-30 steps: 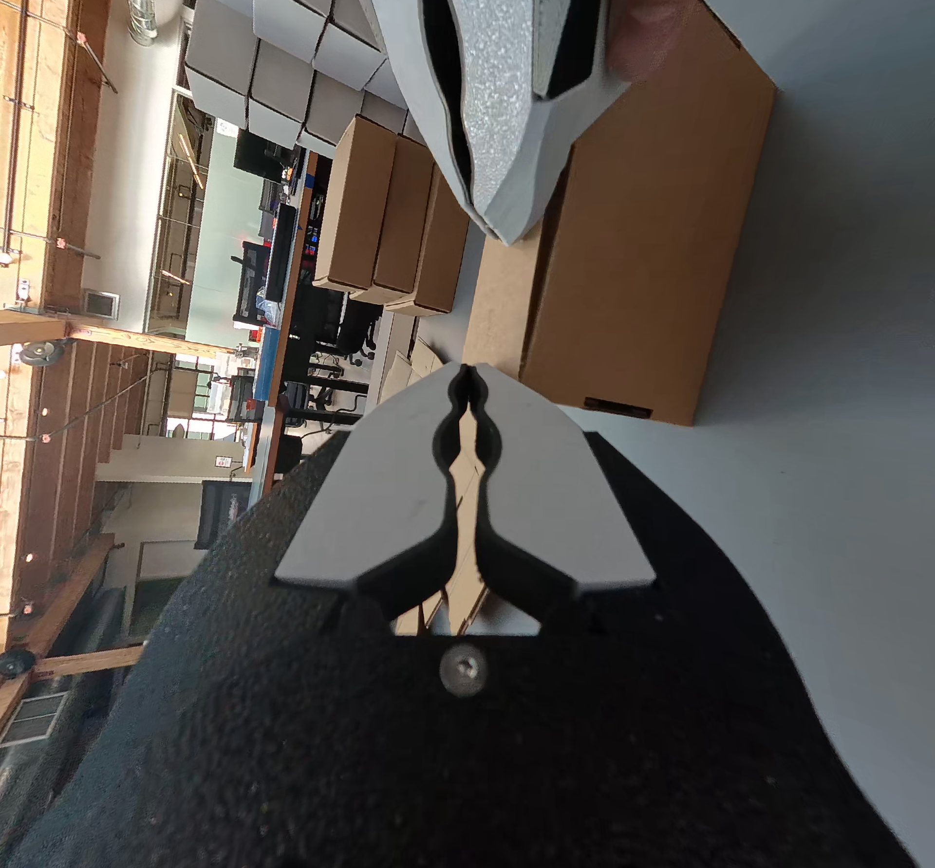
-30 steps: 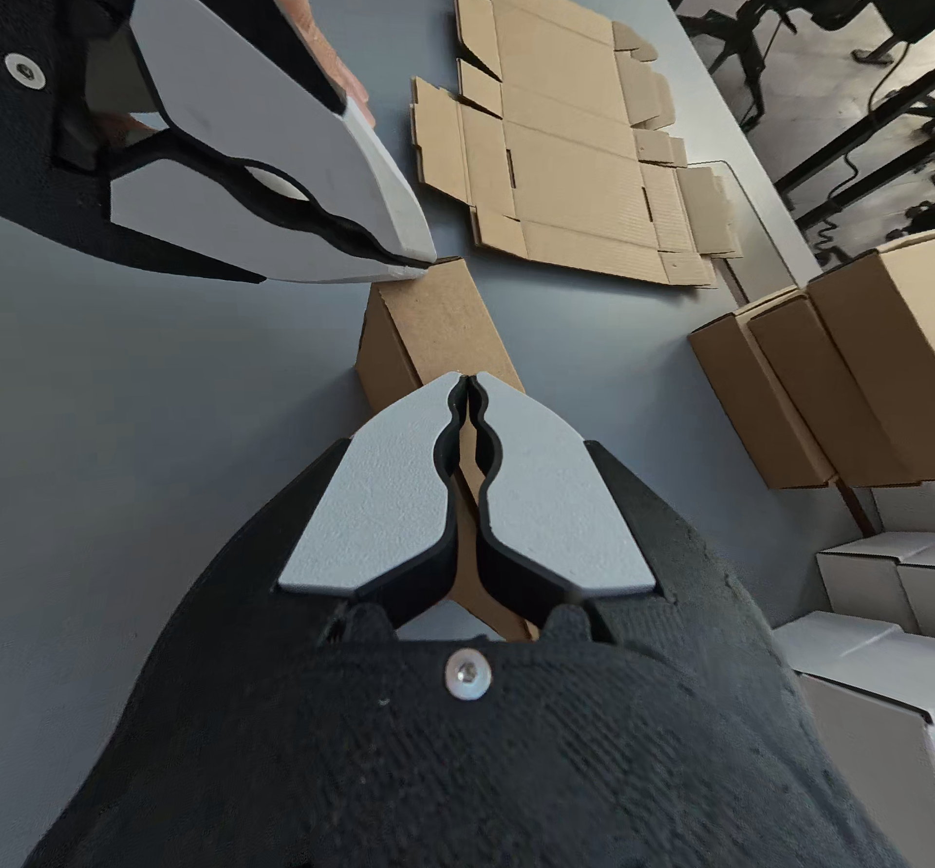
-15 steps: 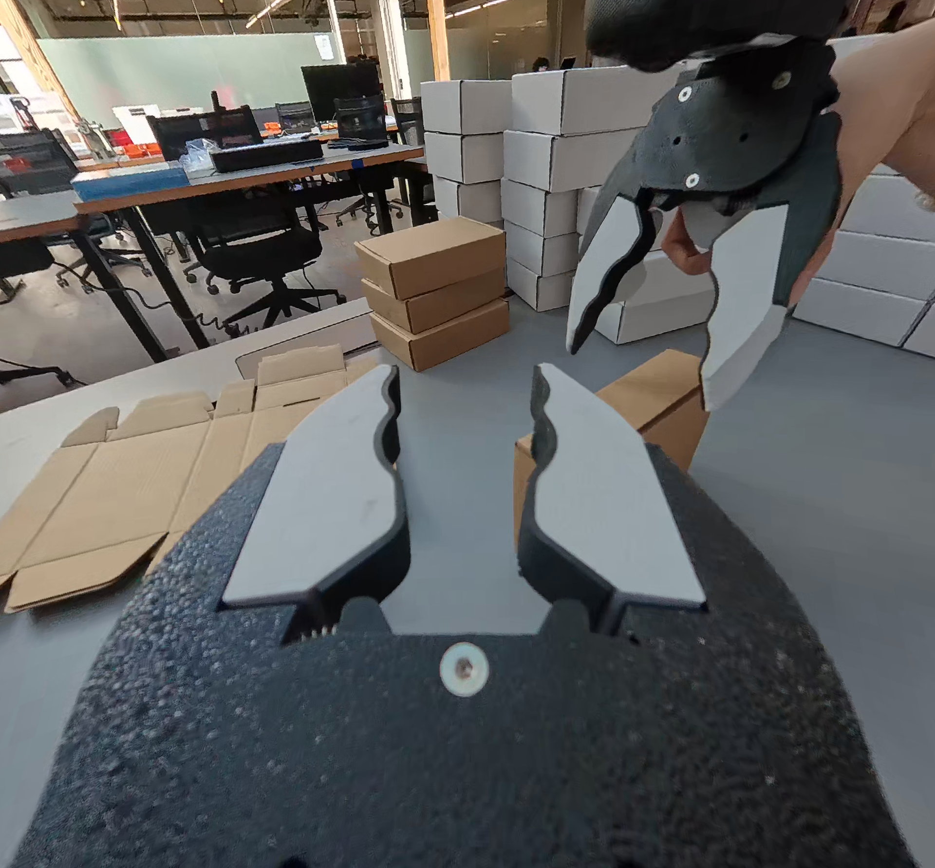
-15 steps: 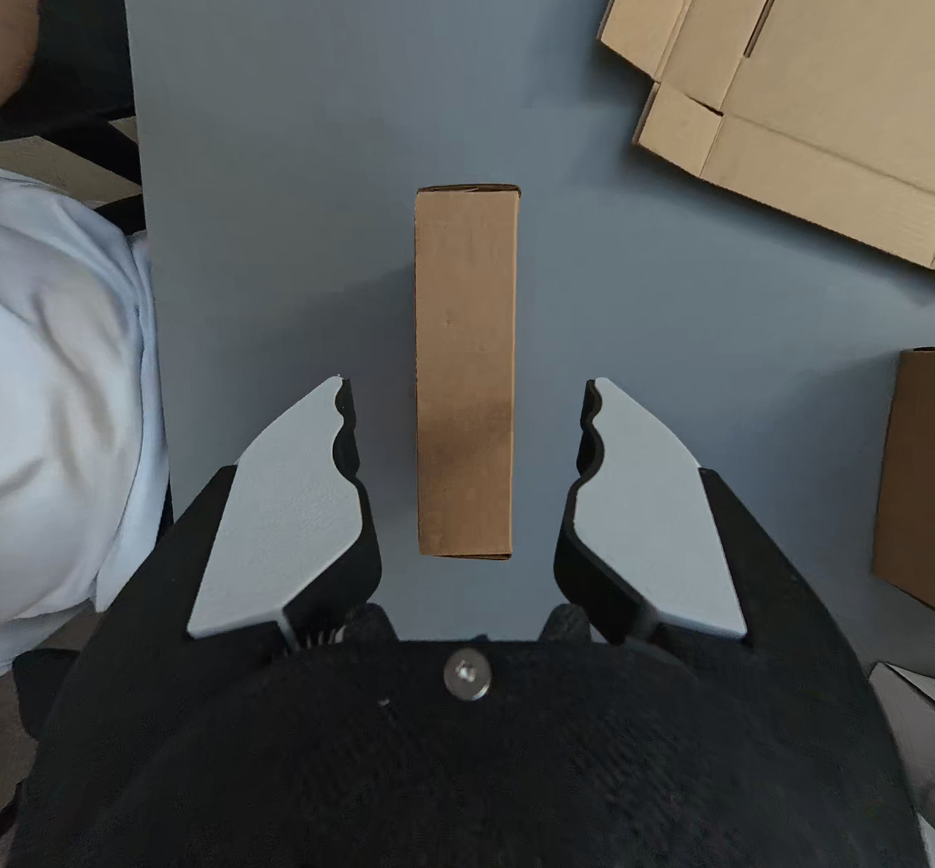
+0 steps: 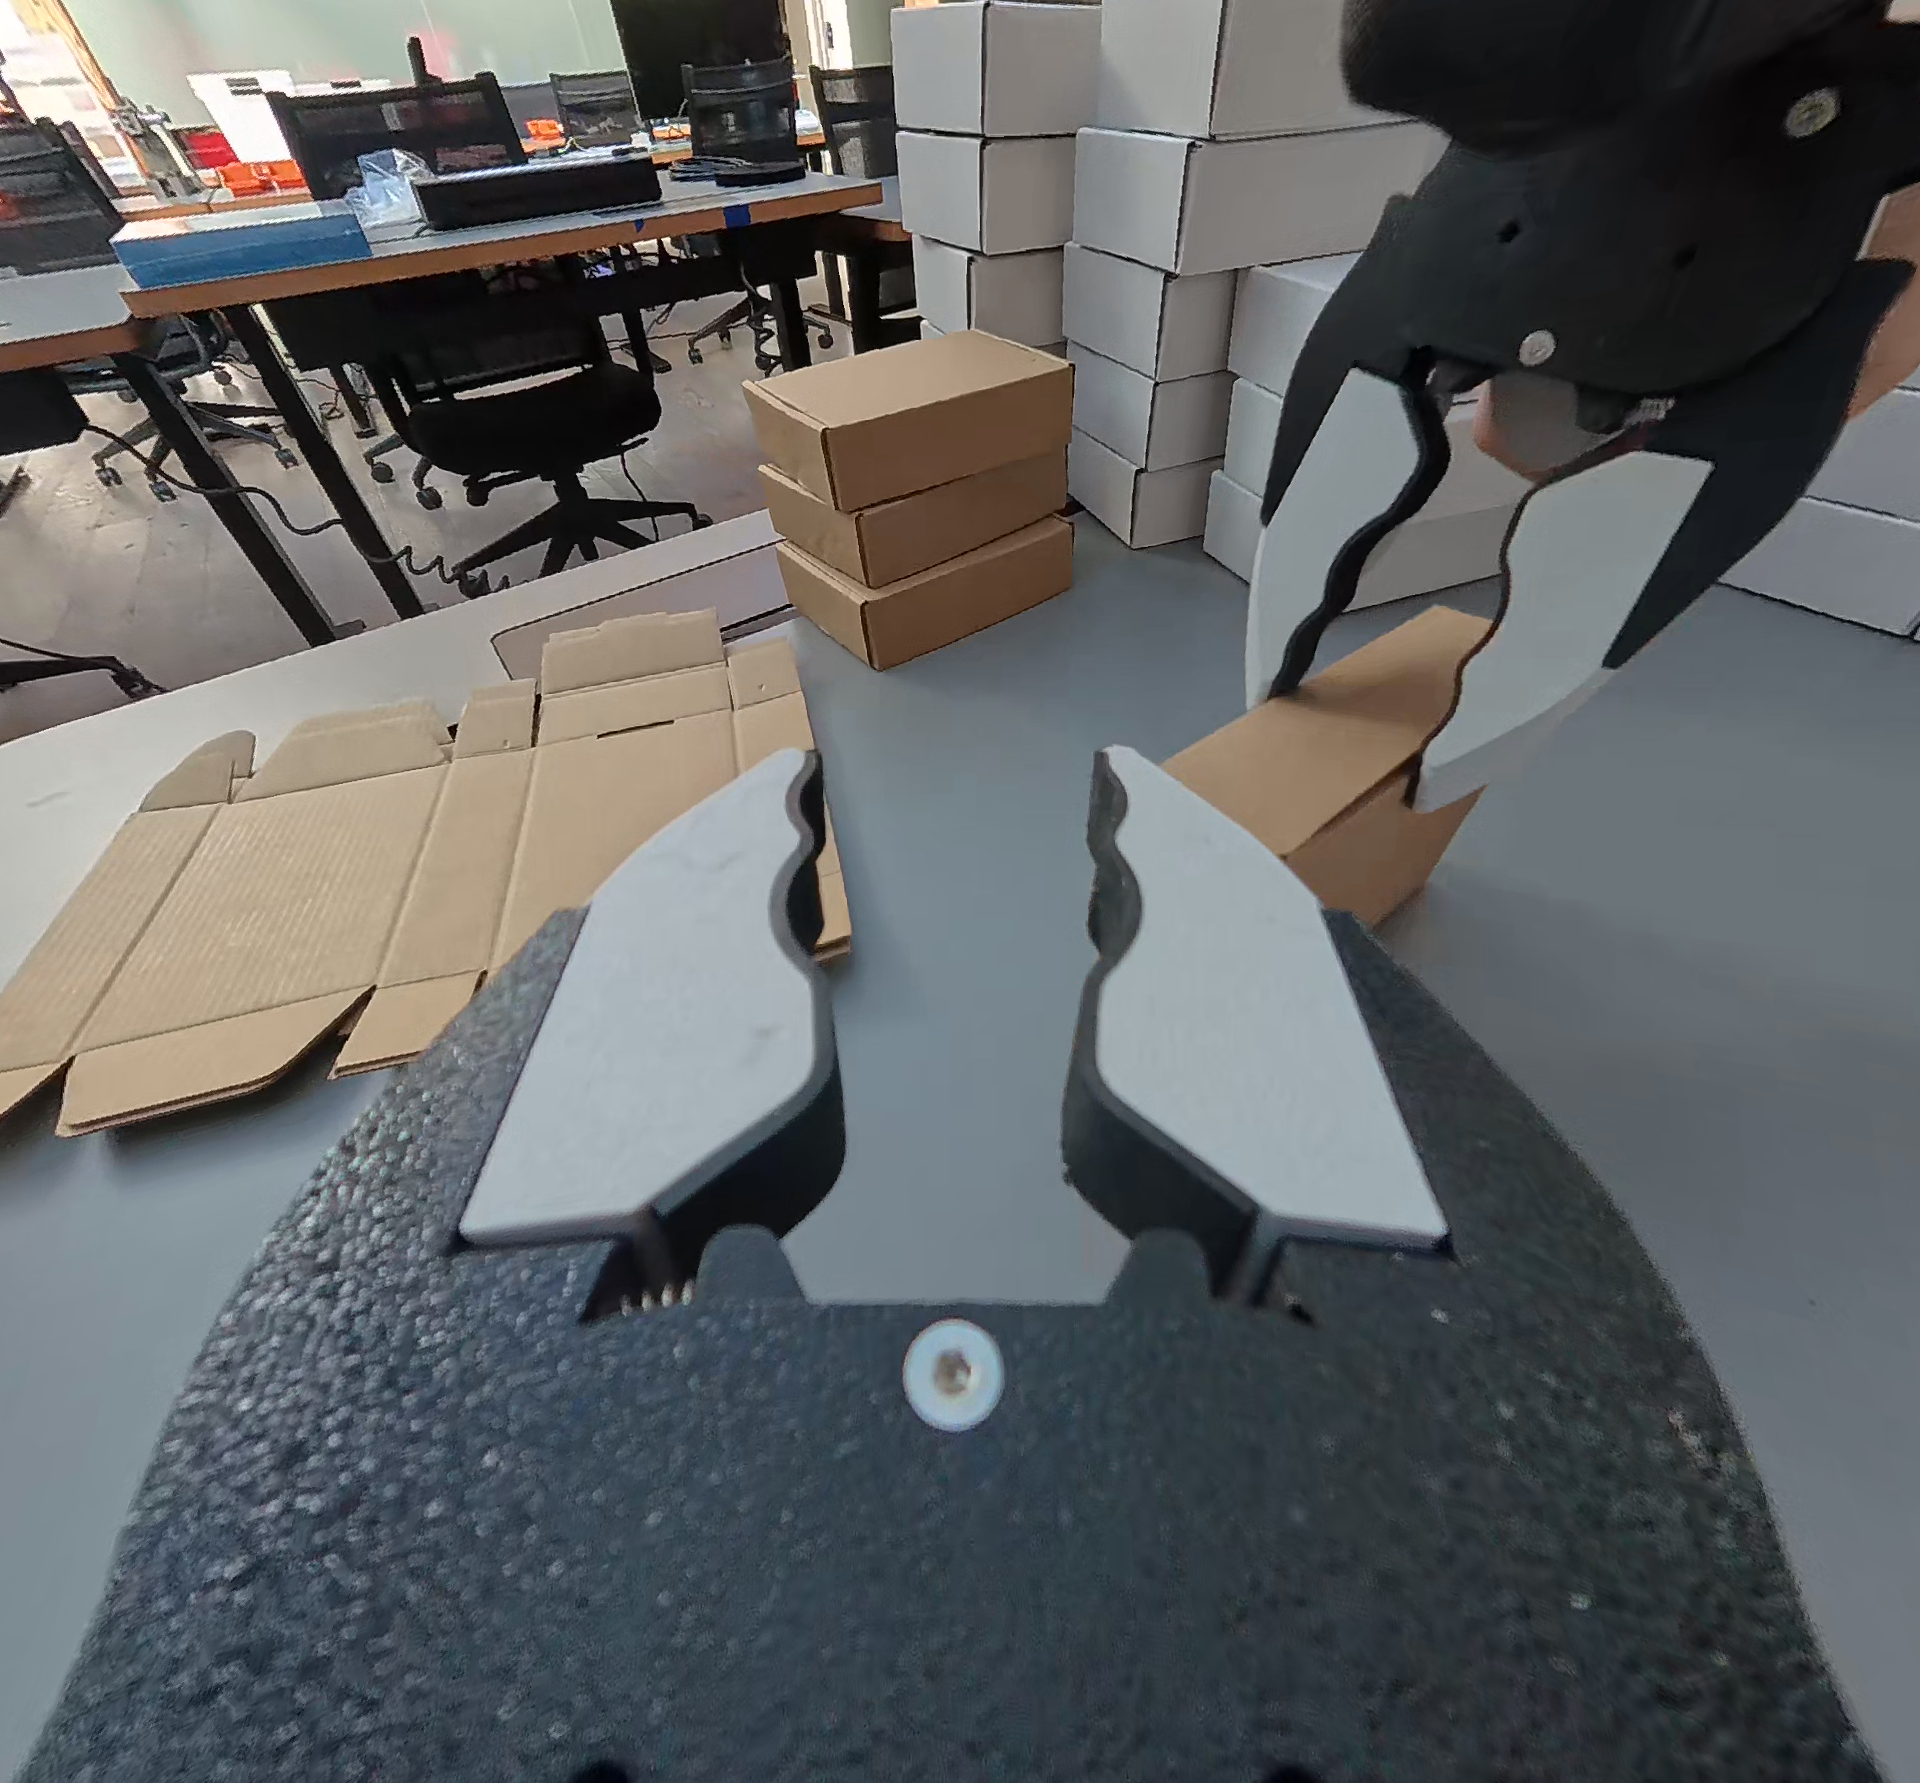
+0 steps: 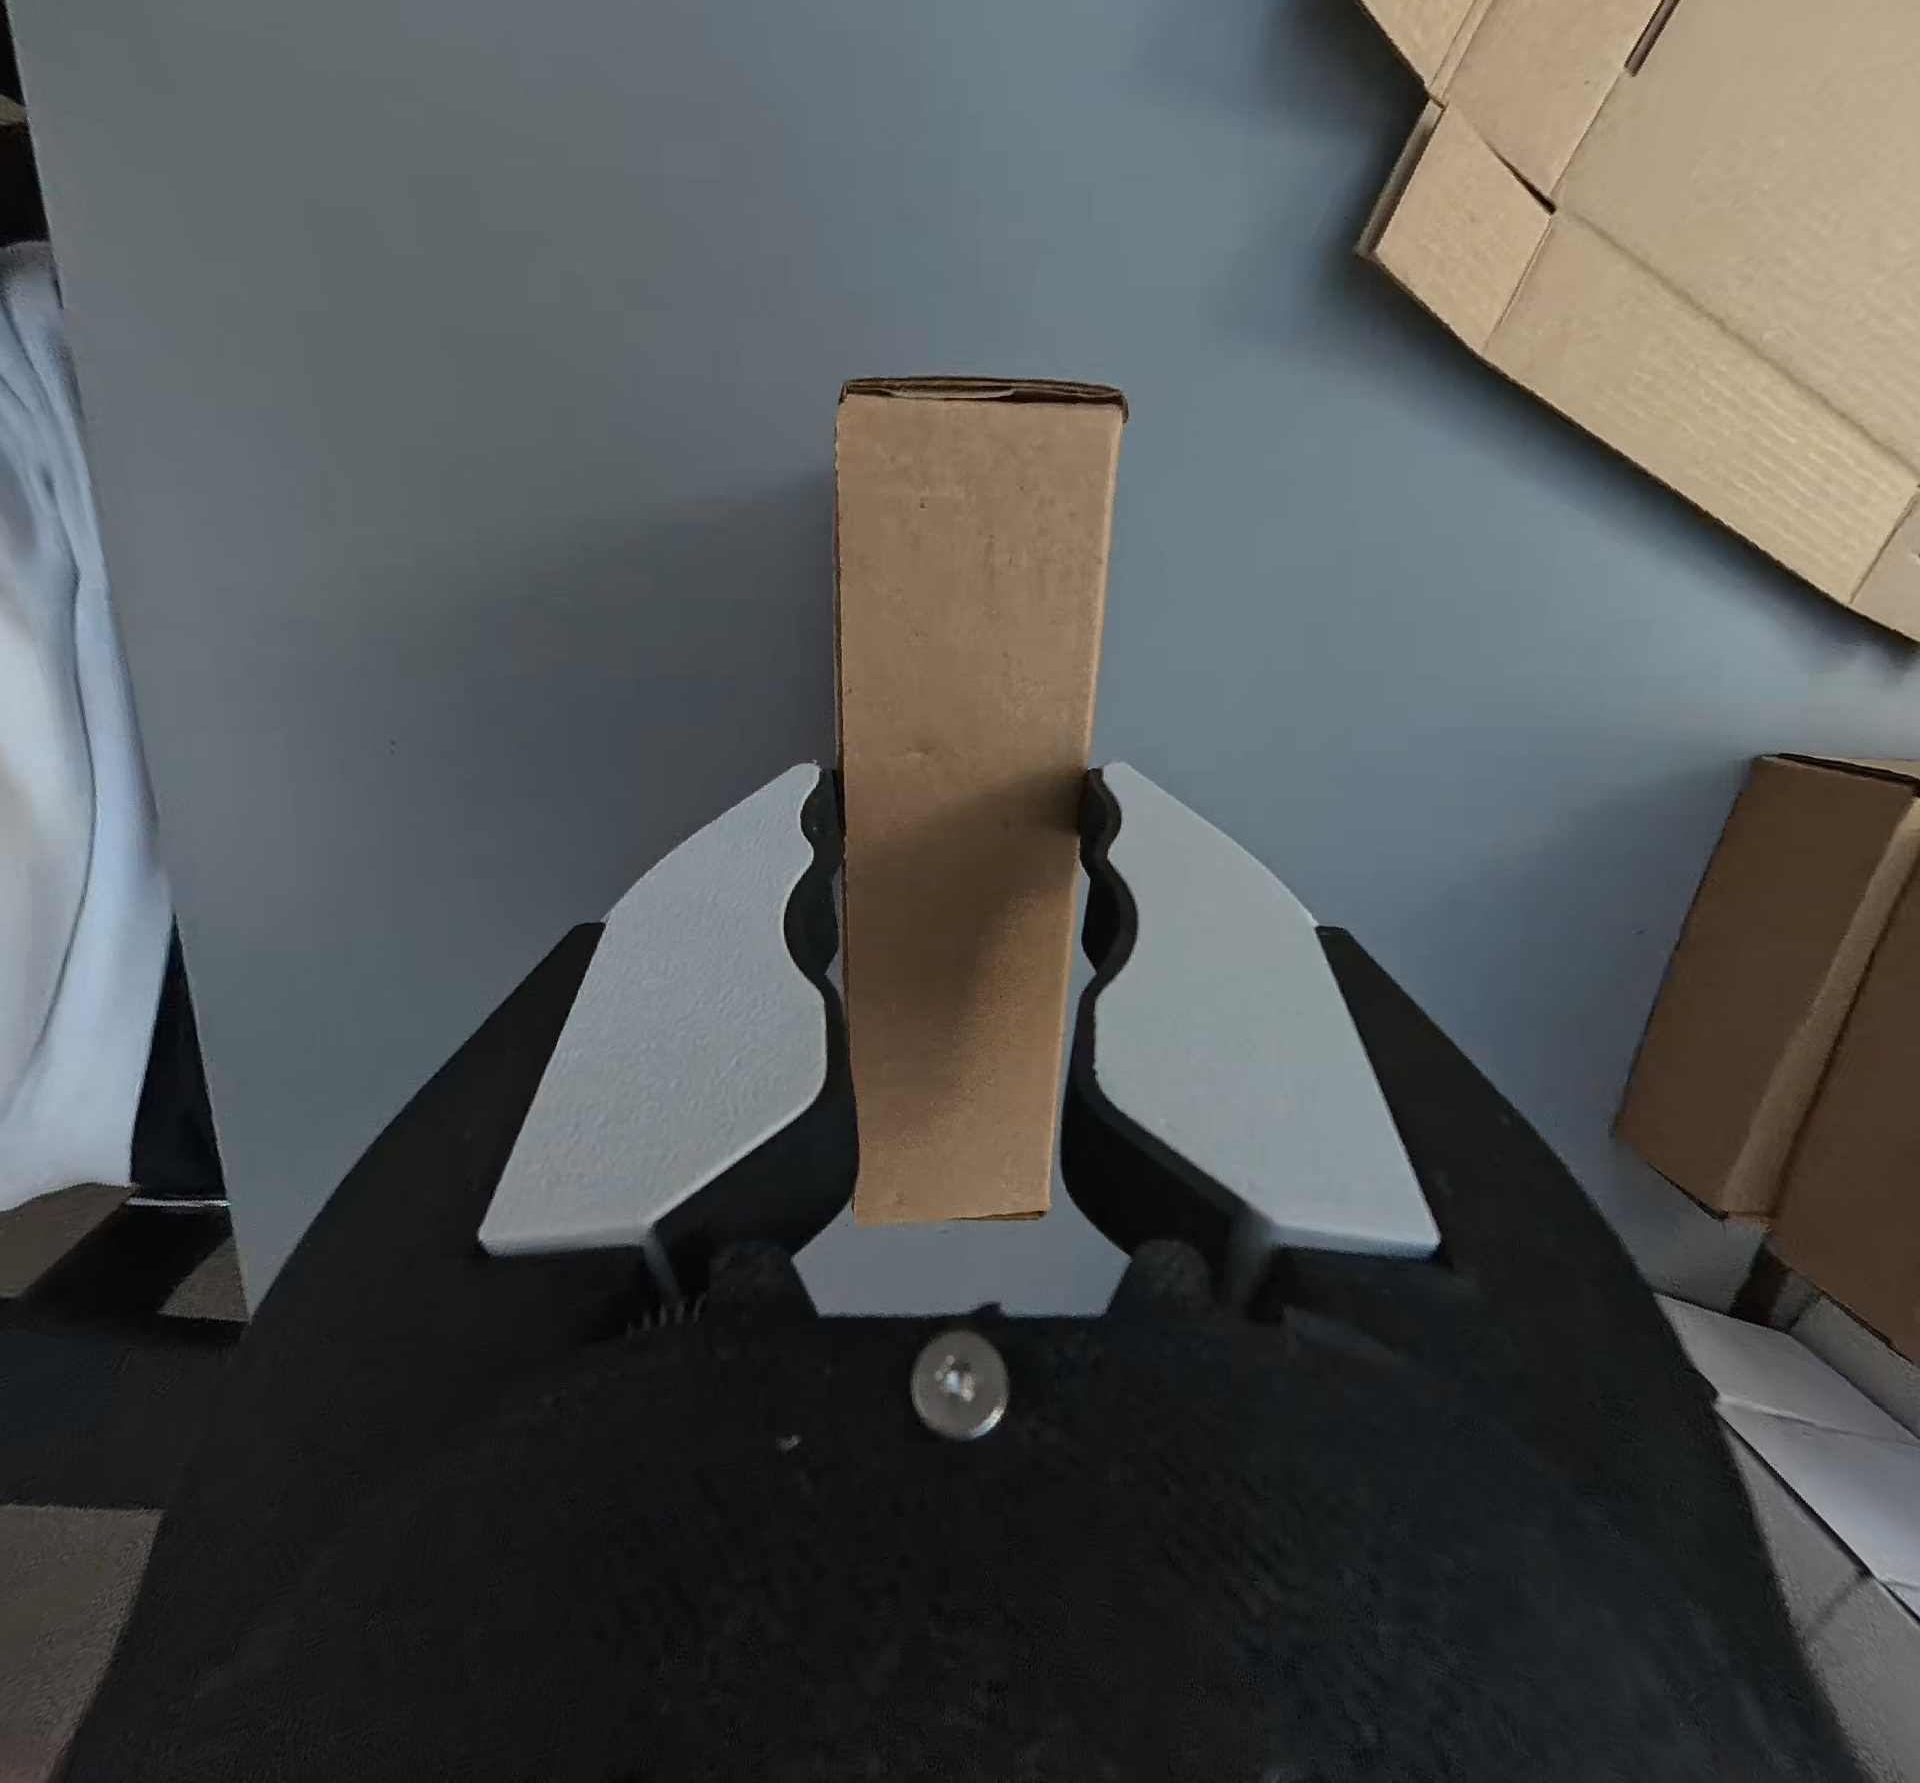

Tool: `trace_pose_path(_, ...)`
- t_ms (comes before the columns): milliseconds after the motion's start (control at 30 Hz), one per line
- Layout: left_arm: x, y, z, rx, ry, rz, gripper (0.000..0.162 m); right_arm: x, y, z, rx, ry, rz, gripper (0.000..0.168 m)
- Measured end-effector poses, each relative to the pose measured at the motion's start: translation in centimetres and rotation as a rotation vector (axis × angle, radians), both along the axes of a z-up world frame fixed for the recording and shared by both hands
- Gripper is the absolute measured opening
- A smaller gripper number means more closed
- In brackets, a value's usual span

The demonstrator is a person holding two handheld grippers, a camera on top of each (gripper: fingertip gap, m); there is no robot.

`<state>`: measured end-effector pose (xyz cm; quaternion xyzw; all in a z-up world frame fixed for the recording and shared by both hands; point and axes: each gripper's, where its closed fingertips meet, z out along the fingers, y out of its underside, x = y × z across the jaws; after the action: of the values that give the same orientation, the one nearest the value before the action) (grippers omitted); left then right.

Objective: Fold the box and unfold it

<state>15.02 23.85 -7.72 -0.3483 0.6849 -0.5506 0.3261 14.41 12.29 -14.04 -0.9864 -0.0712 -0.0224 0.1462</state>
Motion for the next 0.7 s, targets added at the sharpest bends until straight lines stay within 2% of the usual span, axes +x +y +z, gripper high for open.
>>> trace_pose_path(100, 0.1, 0.1, -0.5, 0.04, -0.001, 0.007, 0.047, 3.6, -0.6, 4.1, 0.066, -0.224, -0.056, 0.045)
trace_pose_path(267, 0.3, 0.0, -1.0, 0.054, 0.005, 0.003, 0.045, 16.6, -4.0, 13.9, 0.08, -0.893, -0.261, 0.045)
trace_pose_path(333, 0.4, 0.1, -1.2, 0.064, 0.005, 0.009, 0.044, 21.0, -4.9, 16.3, 0.067, -1.107, -0.268, 0.045)
trace_pose_path(400, 0.4, 0.1, -1.5, 0.066, 0.008, 0.004, 0.044, 24.2, -5.3, 16.1, 0.037, -1.201, -0.239, 0.045)
trace_pose_path(500, 0.7, 0.1, -2.1, 0.07, 0.018, 0.004, 0.043, 27.4, -4.9, 14.3, 0.064, -1.268, -0.211, 0.045)
trace_pose_path(700, 1.1, 0.1, -3.4, 0.069, 0.05, -0.014, 0.042, 30.8, -5.0, 9.6, 0.043, -1.3, -0.186, 0.045)
